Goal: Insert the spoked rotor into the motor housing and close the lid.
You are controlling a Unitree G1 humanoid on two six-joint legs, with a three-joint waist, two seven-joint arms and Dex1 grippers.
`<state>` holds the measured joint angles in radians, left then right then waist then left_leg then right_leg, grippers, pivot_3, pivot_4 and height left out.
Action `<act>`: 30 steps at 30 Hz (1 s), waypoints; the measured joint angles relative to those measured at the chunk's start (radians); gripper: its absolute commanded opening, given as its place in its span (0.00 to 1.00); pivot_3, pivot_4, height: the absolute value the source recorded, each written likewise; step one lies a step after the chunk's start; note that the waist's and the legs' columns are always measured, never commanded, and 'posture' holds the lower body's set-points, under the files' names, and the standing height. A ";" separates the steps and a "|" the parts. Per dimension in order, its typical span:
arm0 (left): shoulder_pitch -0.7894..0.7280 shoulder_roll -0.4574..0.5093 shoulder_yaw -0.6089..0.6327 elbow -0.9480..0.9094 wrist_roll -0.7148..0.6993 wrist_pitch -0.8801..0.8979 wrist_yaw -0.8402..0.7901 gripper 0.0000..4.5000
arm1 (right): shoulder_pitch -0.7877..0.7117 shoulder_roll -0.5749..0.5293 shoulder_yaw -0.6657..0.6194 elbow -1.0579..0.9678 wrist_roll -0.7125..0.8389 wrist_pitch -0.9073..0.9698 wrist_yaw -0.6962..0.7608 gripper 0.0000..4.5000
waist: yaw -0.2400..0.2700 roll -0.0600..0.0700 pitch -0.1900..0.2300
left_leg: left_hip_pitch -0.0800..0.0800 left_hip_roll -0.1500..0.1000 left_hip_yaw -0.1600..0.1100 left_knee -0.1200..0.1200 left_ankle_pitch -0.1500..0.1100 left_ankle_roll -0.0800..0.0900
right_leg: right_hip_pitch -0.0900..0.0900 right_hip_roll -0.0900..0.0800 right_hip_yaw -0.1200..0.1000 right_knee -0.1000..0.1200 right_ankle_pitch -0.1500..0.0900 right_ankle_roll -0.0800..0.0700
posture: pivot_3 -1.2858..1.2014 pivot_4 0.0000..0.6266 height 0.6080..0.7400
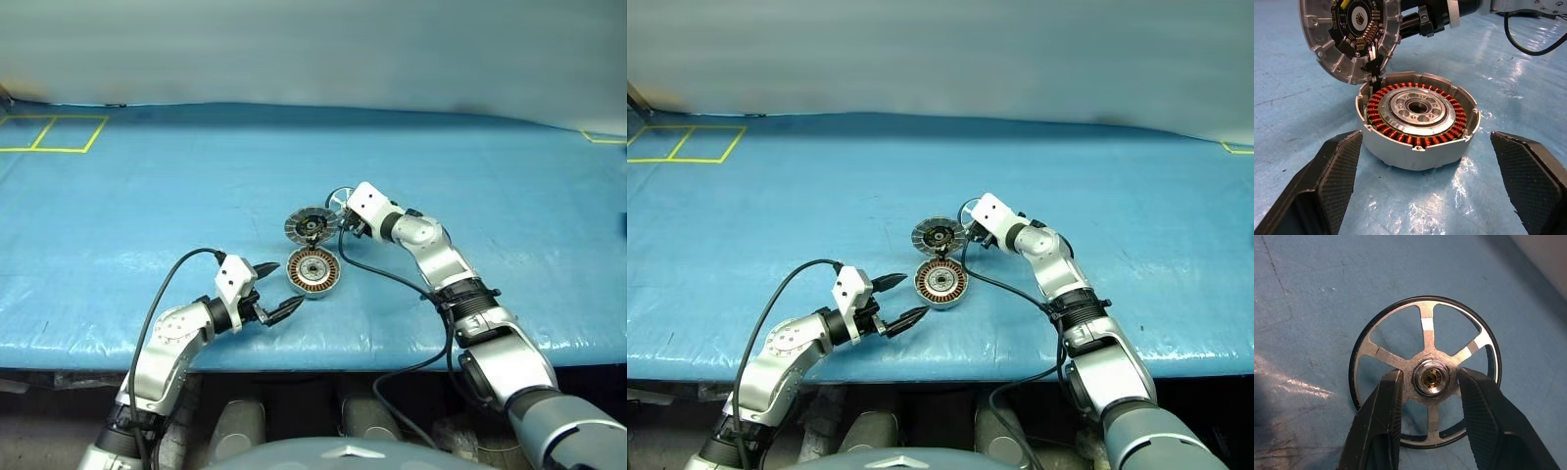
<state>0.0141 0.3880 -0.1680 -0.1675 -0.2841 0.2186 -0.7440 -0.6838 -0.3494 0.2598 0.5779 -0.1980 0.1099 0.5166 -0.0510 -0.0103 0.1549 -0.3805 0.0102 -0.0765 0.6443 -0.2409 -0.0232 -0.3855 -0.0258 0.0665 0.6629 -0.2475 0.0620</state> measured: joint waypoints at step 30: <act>-0.039 0.012 -0.018 0.015 -0.004 -0.003 -0.083 1.00 | 0.684 -0.089 -0.276 -0.900 0.165 0.379 -0.050 0.30 | 0.016 0.001 0.001 | -0.004 0.000 0.000 -0.004 -0.001 0.002 | -0.004 -0.001 0.001 -0.003 -0.004 0.006 | 0.52 0.24 1.00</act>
<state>-0.0248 0.4004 -0.1858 -0.1526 -0.2883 0.2154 -0.8266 -0.0002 -0.4386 -0.0167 -0.3223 -0.0327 0.4893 0.4670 -0.0352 -0.0090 0.1562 -0.3846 0.0102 -0.0761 0.6406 -0.2421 -0.0217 -0.3900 -0.0263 0.0673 0.6598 -0.2513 0.0679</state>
